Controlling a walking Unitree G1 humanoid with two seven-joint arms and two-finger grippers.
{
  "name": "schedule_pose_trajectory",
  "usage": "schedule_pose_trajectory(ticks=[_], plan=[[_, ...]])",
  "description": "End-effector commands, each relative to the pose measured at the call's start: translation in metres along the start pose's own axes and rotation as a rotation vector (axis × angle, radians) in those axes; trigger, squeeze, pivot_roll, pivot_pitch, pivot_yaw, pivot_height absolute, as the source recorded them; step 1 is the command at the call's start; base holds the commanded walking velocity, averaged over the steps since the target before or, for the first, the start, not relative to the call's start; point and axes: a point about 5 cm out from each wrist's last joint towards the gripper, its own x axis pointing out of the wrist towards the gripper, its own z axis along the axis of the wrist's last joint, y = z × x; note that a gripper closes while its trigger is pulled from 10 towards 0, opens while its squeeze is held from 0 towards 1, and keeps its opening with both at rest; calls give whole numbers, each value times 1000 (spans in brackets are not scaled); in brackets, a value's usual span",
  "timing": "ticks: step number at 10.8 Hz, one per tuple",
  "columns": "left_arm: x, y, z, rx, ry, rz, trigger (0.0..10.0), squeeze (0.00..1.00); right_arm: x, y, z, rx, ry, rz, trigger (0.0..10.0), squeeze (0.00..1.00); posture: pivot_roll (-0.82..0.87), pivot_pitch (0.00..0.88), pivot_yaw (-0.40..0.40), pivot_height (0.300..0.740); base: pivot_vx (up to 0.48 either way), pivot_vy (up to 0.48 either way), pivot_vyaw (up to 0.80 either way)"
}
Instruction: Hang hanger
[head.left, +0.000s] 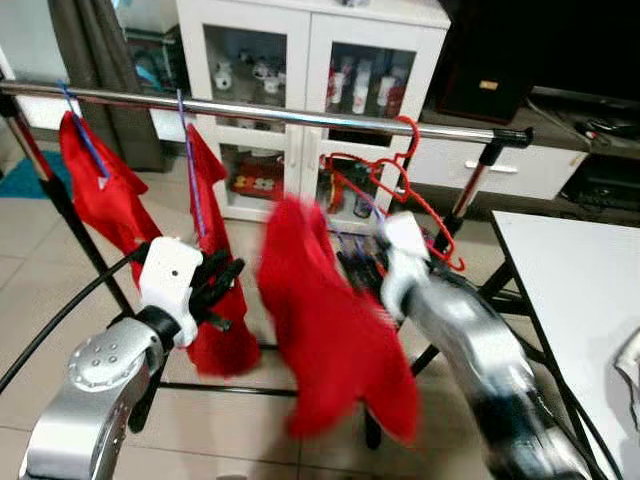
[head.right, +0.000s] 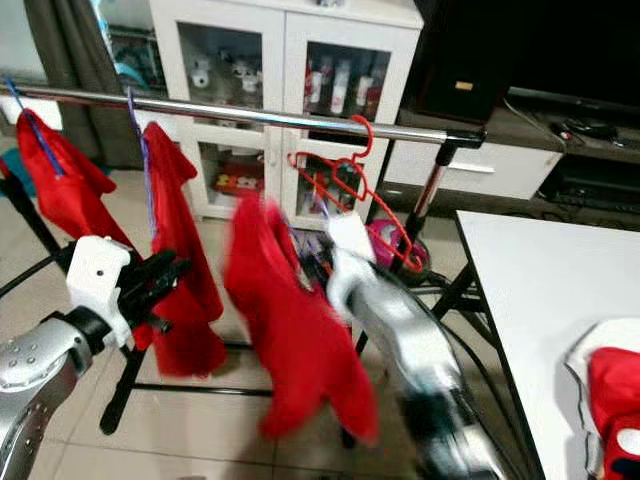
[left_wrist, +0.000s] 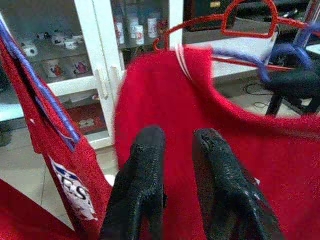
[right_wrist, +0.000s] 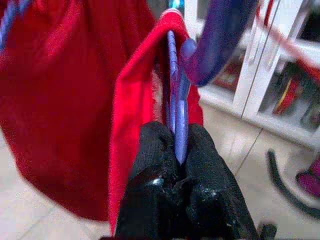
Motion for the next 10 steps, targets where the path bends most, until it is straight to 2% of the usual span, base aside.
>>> schedule_pose_trajectory(ticks=[1,4,6,10], plan=[[0,-3,7,6,-22,-19,10000,0,2,-8,20,-13,-82,-62,10000,0,209,0,-72,740,0,0,0],[-5,-8,13,-12,-12,-130,10000,0,30,-8,53,-49,-123,-146,10000,0,221,0,-78,740,0,0,0],[-7,-8,15,-12,-1,-153,10000,0,49,-11,73,-63,-112,-194,10000,0,224,0,-71,740,0,0,0],[-11,-8,17,1,21,-173,10000,0,65,-5,99,-47,-107,-201,10000,0,226,0,-73,740,0,0,0]])
